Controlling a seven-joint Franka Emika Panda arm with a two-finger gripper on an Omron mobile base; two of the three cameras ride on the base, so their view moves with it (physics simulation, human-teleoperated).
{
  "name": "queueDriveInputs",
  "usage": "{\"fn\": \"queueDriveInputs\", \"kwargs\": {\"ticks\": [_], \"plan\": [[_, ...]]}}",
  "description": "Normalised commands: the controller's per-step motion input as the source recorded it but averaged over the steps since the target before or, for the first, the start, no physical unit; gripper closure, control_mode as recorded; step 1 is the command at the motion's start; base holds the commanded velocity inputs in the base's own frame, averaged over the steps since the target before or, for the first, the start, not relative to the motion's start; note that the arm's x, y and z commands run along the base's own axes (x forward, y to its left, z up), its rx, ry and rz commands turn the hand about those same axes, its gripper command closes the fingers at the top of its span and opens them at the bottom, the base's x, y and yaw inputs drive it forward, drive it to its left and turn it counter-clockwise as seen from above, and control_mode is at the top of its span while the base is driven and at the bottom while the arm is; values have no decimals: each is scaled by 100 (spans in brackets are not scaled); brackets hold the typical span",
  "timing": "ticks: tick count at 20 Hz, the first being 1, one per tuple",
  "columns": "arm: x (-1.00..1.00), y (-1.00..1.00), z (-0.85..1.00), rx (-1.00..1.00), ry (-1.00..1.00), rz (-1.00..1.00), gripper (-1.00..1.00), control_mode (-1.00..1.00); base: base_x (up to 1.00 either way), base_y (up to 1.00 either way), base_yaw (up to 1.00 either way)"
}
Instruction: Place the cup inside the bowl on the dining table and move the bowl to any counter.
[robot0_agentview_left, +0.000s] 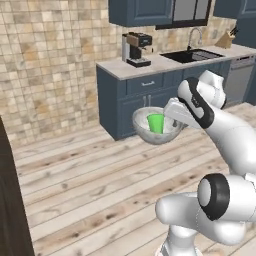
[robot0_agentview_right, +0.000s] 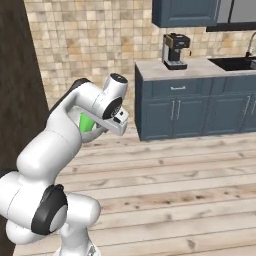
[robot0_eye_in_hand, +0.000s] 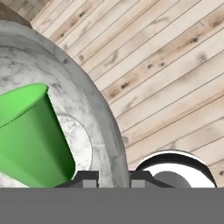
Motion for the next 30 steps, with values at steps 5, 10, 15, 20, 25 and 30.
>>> {"fn": "queueDriveInputs", "kwargs": {"ticks": [5,10,15,20,25,30], "plan": [[0,0,0,0,0,0,100,100,100,56,0],[0,0,0,0,0,0,100,100,100,47,0],[0,0,0,0,0,0,100,100,100,10,0],[0,0,0,0,0,0,100,100,97,0,1],[0,0,0,0,0,0,100,100,100,-12,5],[0,0,0,0,0,0,100,100,80,-65,6]]}}
